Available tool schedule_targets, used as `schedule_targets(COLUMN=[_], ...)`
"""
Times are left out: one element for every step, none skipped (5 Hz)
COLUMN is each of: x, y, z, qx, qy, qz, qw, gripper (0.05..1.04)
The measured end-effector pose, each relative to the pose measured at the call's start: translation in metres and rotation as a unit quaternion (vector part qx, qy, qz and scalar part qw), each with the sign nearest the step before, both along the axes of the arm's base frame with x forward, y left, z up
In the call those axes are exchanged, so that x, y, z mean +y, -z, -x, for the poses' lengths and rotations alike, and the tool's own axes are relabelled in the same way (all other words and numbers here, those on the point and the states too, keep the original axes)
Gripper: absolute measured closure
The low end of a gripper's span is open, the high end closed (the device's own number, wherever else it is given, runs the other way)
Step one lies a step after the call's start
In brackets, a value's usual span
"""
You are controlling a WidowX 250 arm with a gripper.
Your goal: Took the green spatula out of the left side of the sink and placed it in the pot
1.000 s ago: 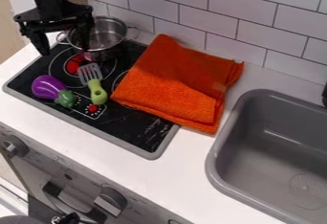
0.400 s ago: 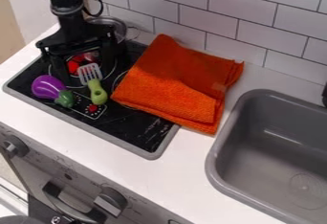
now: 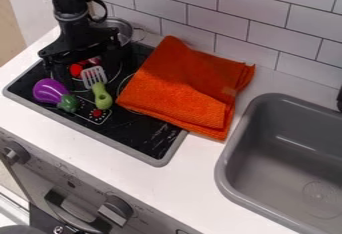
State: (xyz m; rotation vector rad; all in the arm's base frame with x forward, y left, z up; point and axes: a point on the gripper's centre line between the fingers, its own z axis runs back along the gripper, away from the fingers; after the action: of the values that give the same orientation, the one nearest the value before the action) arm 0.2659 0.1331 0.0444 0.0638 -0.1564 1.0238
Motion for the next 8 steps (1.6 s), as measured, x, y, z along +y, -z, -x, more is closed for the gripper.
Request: schedule_targets(x=[-0.003, -0.004, -0.006, -0.006, -0.009, -0.012, -0.013, -0.014], y=[0.003, 0.003, 0.010, 0.017, 0.022, 0.025, 0.028, 0.028], z=[0.000, -0.001, 0.000, 0.001, 0.000, 0.000, -0.001, -0.004], qx=[-0.007, -0.013, -0.010, -0.004, -0.012, -0.015, -0.019, -0.021], qy=[-0.019, -0.045, -0.055, -0.068, -0.066, -0.068, -0.069, -0.069], qz=[0.009, 0.013, 0.012, 0.010, 0.007, 0.002, -0.009, -0.010], qw=[0.9997, 0.9988, 0.9984, 0.9977, 0.9977, 0.9976, 0.9974, 0.9973], gripper=[0.087, 0.087, 0.087, 0.113, 0.189, 0.213, 0.286, 0.466])
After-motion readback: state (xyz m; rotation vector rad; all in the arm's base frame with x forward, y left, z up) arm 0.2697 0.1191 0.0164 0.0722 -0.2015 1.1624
